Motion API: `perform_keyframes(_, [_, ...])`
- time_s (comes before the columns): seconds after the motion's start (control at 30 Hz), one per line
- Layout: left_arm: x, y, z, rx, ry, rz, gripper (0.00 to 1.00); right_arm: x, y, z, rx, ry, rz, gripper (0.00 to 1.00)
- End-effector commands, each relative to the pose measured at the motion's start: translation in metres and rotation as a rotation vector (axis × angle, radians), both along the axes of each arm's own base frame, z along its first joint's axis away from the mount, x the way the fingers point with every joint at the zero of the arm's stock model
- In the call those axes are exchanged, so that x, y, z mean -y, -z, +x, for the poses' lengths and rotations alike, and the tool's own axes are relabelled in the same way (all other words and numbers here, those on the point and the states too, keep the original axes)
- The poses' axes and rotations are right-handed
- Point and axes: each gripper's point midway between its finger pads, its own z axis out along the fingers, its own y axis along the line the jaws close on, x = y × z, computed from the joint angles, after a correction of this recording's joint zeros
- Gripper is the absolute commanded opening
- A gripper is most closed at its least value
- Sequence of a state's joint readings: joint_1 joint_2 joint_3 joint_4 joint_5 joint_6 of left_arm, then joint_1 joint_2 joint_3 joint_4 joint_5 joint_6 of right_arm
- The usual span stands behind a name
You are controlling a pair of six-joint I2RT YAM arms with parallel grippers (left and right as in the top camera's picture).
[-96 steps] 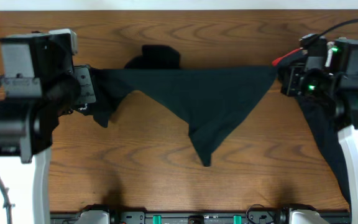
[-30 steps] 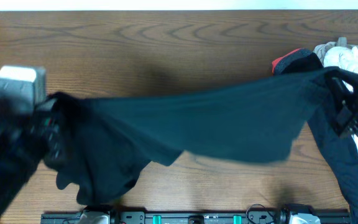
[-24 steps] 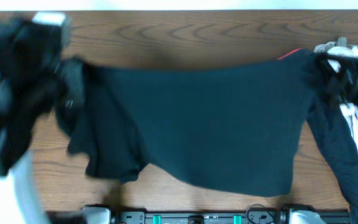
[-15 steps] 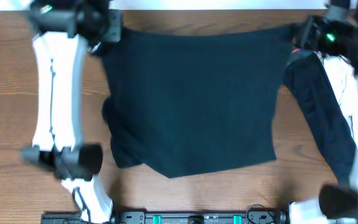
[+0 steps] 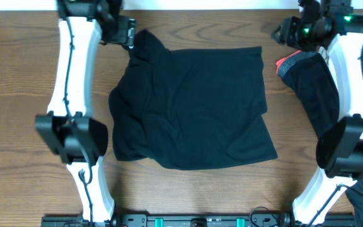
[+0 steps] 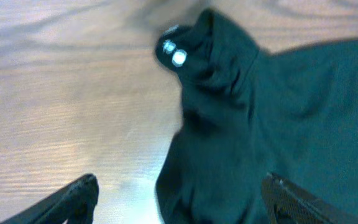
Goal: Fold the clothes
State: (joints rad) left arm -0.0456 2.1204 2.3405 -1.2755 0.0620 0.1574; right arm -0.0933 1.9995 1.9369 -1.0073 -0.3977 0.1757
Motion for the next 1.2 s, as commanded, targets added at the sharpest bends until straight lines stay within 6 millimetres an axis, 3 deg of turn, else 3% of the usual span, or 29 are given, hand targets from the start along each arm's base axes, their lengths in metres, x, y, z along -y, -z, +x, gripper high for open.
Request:
perform_keyframes(0.0, [-0.015,-0.052,-0.029,0.073,-0.029,0.029,0.95,-0.01,-0.034,-0.021,0.055,-0.098,-0.022,0.52])
perform_keyframes(0.17, [-0.02,-0.066,-0.069,0.008,-0.06,0.02,0.99,-0.026,-0.031,-0.047,-0.016,-0.172,-0.033,0.52])
perform_keyframes(0.33, [-0.037,-0.047,-0.093,-0.124,-0.215,-0.02,0.96,-0.051,-0.025,-0.067,-0.069,-0.283,-0.033,0.53])
perform_keyframes(0.5, [-0.059,-0.01,-0.099,-0.23,-0.344,-0.14,0.96,-0.086,-0.02,-0.081,-0.096,-0.372,-0.037,0.55])
perform_keyframes(0.6, [-0.059,0.019,-0.102,-0.298,-0.335,-0.257,0.96,-0.102,-0.012,-0.088,-0.124,-0.396,-0.068,0.56])
perform_keyframes(0.67, [-0.055,0.038,-0.104,-0.333,-0.315,-0.344,0.96,-0.108,-0.002,-0.092,-0.161,-0.383,-0.101,0.45])
perform_keyframes(0.73, [-0.05,0.058,-0.105,-0.355,-0.28,-0.399,0.96,-0.115,0.012,-0.097,-0.199,-0.38,-0.126,0.46])
perform_keyframes(0.8, [-0.052,0.079,-0.109,-0.38,-0.292,-0.406,0.96,-0.119,0.026,-0.1,-0.233,-0.361,-0.141,0.55])
perform_keyframes(0.9, [-0.051,0.112,-0.115,-0.412,-0.298,-0.413,0.96,-0.122,0.046,-0.105,-0.272,-0.338,-0.133,0.59])
perform_keyframes(1.0, [-0.042,0.137,-0.113,-0.396,-0.28,-0.467,0.96,-0.121,0.069,-0.111,-0.305,-0.33,-0.132,0.58])
perform_keyframes(1.17, [-0.042,0.163,-0.106,-0.34,-0.267,-0.474,0.95,-0.121,0.097,-0.121,-0.342,-0.33,-0.126,0.49])
